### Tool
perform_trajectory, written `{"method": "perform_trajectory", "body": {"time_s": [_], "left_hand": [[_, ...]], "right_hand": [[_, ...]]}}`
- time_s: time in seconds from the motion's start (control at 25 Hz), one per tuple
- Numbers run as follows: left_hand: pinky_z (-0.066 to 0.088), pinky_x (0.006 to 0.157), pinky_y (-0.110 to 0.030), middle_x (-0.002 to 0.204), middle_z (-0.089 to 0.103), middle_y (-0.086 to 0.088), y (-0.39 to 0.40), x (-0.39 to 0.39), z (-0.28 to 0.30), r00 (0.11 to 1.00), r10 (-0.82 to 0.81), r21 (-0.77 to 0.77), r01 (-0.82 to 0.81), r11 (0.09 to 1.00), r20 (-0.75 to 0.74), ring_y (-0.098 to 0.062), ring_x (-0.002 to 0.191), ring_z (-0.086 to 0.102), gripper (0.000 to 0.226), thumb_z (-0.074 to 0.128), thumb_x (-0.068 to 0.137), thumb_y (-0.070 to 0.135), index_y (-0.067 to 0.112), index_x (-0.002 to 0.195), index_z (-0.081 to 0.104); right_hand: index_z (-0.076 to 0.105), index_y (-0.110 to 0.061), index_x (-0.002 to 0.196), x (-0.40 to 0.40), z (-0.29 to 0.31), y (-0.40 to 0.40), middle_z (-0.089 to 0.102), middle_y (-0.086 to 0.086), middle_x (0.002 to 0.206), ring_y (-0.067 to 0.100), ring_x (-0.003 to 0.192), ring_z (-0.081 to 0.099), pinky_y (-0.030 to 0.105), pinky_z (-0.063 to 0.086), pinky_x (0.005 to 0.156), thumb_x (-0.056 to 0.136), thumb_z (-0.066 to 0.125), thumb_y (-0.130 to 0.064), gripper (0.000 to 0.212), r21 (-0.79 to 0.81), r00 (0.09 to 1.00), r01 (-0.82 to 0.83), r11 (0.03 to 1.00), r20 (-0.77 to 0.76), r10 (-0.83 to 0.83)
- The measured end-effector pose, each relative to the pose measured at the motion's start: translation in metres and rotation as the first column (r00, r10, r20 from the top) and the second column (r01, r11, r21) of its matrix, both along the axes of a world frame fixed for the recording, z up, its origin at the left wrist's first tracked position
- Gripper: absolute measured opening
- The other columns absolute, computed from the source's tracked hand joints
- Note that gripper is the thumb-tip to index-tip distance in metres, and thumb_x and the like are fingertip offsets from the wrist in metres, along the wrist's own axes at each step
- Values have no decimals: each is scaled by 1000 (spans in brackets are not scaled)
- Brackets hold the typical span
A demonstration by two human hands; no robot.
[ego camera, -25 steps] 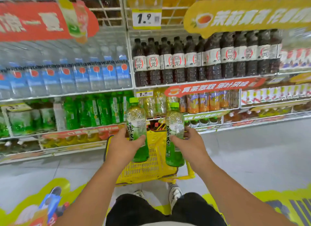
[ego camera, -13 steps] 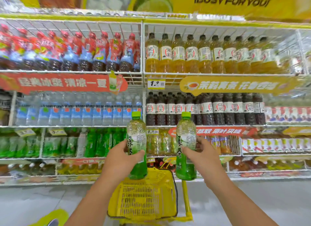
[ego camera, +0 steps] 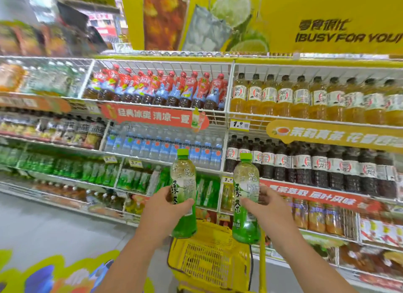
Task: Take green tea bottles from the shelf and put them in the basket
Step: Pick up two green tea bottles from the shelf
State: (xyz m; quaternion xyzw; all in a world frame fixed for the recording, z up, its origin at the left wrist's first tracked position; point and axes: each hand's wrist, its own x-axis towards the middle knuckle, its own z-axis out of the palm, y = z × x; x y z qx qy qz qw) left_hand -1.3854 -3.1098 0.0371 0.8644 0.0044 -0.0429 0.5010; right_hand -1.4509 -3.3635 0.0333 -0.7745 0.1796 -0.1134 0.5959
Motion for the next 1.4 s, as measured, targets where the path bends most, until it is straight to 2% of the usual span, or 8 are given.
{"method": "perform_trajectory", "body": {"time_s": [0.08, 0.2, 0.32, 0.68, 0.92, 1.08, 1.2, 1.4], "left_hand": [[44, 53, -12, 102, 73, 10, 20, -4, 7, 999, 40, -7, -40, 999, -4, -3, 85, 67, 45, 80, 79, 47, 26, 116, 68], [56, 77, -28, 125, 69, 4, 57, -1, 10, 991, 133, -22, -132, 991, 25, -15, 106, 67, 87, 75, 59, 71, 26, 133, 61], [58, 90, -44, 124, 69, 6, 107, 7, 6, 983, 183, -54, -181, 982, 22, -16, 107, 68, 97, 73, 51, 77, 28, 134, 61], [48, 57, -16, 87, 74, 16, 325, 42, 10, 956, 292, -123, -289, 949, 3, 6, 73, 66, 27, 83, 79, 34, 29, 103, 70], [47, 58, -14, 83, 74, 22, 472, 79, 19, 931, 363, -89, -359, 929, 31, 9, 73, 66, 22, 83, 78, 35, 36, 98, 73], [56, 63, -27, 86, 74, 18, 538, 119, 26, 904, 427, -98, -423, 901, 21, -1, 77, 69, 24, 84, 77, 35, 33, 99, 74], [58, 65, -28, 85, 74, 19, 573, 160, 24, 894, 448, -103, -443, 891, 33, 4, 74, 68, 24, 83, 76, 35, 33, 98, 75], [57, 64, -24, 84, 74, 20, 622, 239, 18, 866, 499, -94, -494, 864, 38, 7, 72, 67, 23, 83, 76, 36, 35, 97, 73]], "right_hand": [[60, -32, 129, 5, 9, 20, 67, -10, 120, 11, 105, 65, 39, 55, 88, 77, 82, -49, 59, 1, 999, -42, 999, 21, 42], [65, -31, 123, 18, 20, 57, 70, -12, 113, 7, 99, 67, 35, 56, 84, 75, 83, -48, 53, -15, 995, -90, 996, 34, 91], [66, -32, 120, 32, 24, 103, 71, -13, 112, 9, 100, 69, 42, 58, 89, 74, 83, -50, 53, -24, 992, -127, 992, 23, 128], [63, -29, 118, 111, 23, 313, 67, -14, 114, 5, 103, 62, 36, 51, 87, 80, 84, -41, 46, 14, 966, -255, 967, 37, 254], [61, -25, 124, 172, 19, 465, 64, -10, 115, 16, 111, 60, 47, 52, 99, 79, 86, -38, 53, 59, 945, -328, 943, 6, 328], [61, -31, 105, 221, 28, 539, 63, -17, 98, 5, 92, 62, 35, 54, 80, 81, 85, -31, 33, 87, 921, -389, 917, 27, 388], [66, -28, 116, 271, 26, 586, 71, -10, 110, 10, 101, 65, 39, 56, 87, 79, 86, -36, 42, 50, 904, -428, 902, 14, 428], [51, -31, 132, 370, 26, 654, 55, -20, 107, 5, 100, 55, 25, 45, 88, 86, 81, -31, 54, 57, 837, -546, 836, 79, 542]]}}
